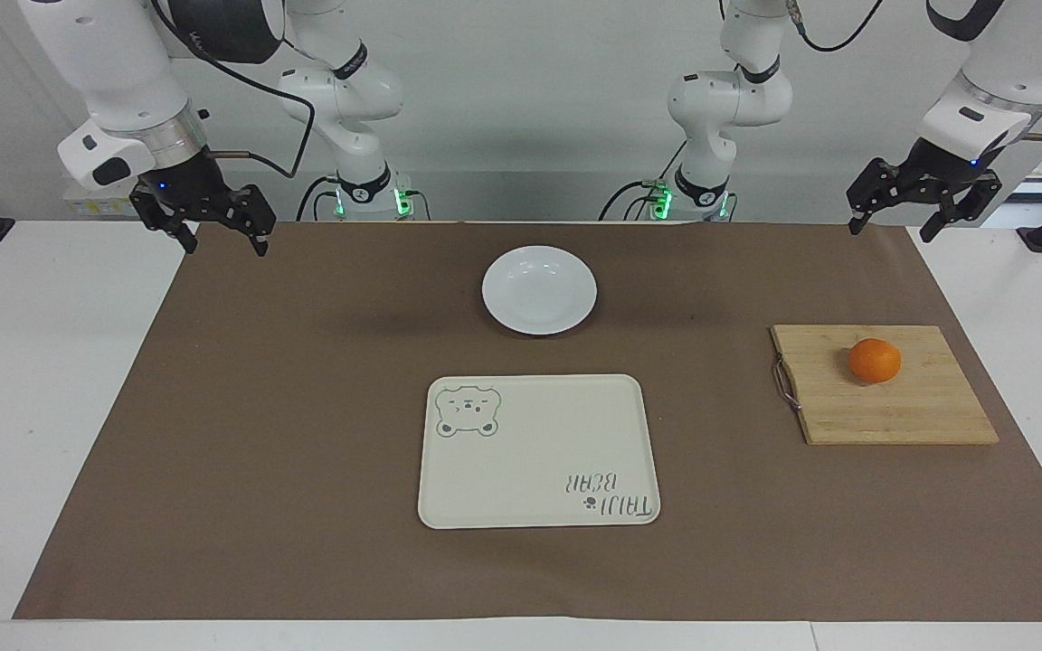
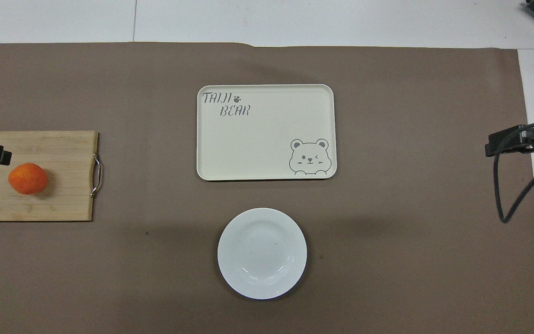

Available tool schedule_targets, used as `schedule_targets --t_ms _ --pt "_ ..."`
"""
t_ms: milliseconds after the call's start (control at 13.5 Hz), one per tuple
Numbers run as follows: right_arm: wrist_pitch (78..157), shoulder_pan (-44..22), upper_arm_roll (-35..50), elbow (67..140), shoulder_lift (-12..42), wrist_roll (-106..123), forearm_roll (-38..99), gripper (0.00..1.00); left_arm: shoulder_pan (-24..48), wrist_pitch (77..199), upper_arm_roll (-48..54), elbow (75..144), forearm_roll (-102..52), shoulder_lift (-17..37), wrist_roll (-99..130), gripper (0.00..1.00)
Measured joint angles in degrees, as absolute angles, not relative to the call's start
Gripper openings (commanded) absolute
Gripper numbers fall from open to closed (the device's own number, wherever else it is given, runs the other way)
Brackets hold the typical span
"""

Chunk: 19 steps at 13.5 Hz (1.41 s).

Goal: Place orange and plate with both arms

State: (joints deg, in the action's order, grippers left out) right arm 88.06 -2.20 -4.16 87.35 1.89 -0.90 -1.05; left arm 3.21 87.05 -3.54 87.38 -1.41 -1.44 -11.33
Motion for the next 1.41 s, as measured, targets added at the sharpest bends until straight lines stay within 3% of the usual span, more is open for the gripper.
schedule_targets --t_ms 1407 --pt "88.1 -2.1 -4.2 87.5 1.9 2.6 -1.2 1.0 3.5 87.0 -3.1 87.4 -1.4 -1.4 -11.3 1.0"
